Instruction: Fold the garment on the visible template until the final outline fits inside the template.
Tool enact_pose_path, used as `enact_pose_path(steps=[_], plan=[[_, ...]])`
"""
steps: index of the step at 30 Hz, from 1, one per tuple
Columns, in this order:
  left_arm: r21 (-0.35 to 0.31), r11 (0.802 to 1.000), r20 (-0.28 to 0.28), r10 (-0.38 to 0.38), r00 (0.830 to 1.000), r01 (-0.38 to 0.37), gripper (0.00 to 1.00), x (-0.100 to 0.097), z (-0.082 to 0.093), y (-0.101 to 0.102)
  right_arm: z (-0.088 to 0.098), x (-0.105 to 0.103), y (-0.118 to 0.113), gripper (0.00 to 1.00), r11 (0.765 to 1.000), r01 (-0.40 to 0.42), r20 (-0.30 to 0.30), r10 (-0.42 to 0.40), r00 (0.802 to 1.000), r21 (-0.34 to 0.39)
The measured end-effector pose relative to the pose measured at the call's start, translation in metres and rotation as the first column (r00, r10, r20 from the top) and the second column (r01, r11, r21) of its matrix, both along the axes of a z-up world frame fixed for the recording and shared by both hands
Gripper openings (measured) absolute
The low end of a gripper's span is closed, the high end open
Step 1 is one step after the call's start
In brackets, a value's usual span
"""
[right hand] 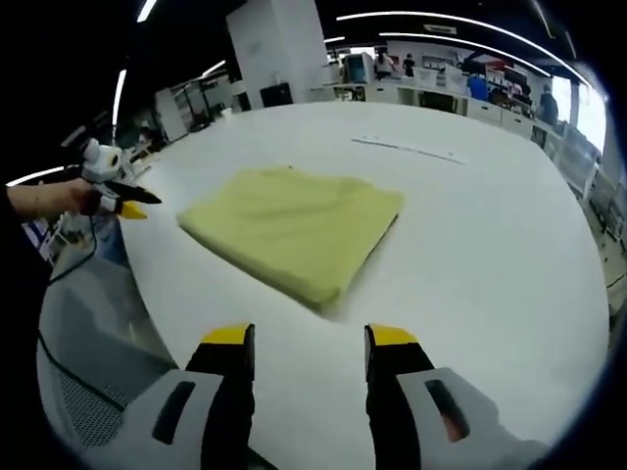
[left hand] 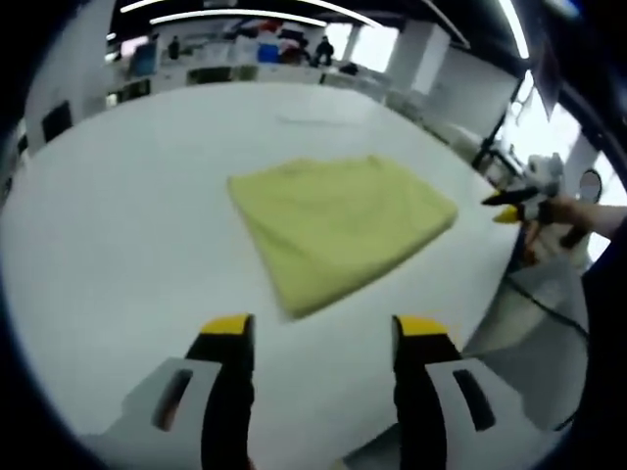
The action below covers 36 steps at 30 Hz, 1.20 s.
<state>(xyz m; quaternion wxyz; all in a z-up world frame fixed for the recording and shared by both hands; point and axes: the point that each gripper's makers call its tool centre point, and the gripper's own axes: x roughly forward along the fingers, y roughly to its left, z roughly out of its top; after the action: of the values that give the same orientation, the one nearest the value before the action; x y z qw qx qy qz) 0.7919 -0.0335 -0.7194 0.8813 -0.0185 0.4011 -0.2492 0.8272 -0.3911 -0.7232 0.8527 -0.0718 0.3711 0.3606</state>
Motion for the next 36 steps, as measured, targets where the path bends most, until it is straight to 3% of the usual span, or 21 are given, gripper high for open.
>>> enact_pose_path(steps=[12,36], plan=[[0.025,0.999,-0.005,-0.027,1.0,0.027,0.41,0.015,-0.018,-0.004,-0.028,0.015,0.003,0.32,0.997,-0.039,-0.019,0.037,0.999,-0.067],[0.02,1.0,-0.044,-0.021,0.999,0.022,0.22,0.023,-0.044,-0.007,-0.046,0.036,0.011,0.18,0.998,-0.025,-0.034,0.023,0.999,-0.058]])
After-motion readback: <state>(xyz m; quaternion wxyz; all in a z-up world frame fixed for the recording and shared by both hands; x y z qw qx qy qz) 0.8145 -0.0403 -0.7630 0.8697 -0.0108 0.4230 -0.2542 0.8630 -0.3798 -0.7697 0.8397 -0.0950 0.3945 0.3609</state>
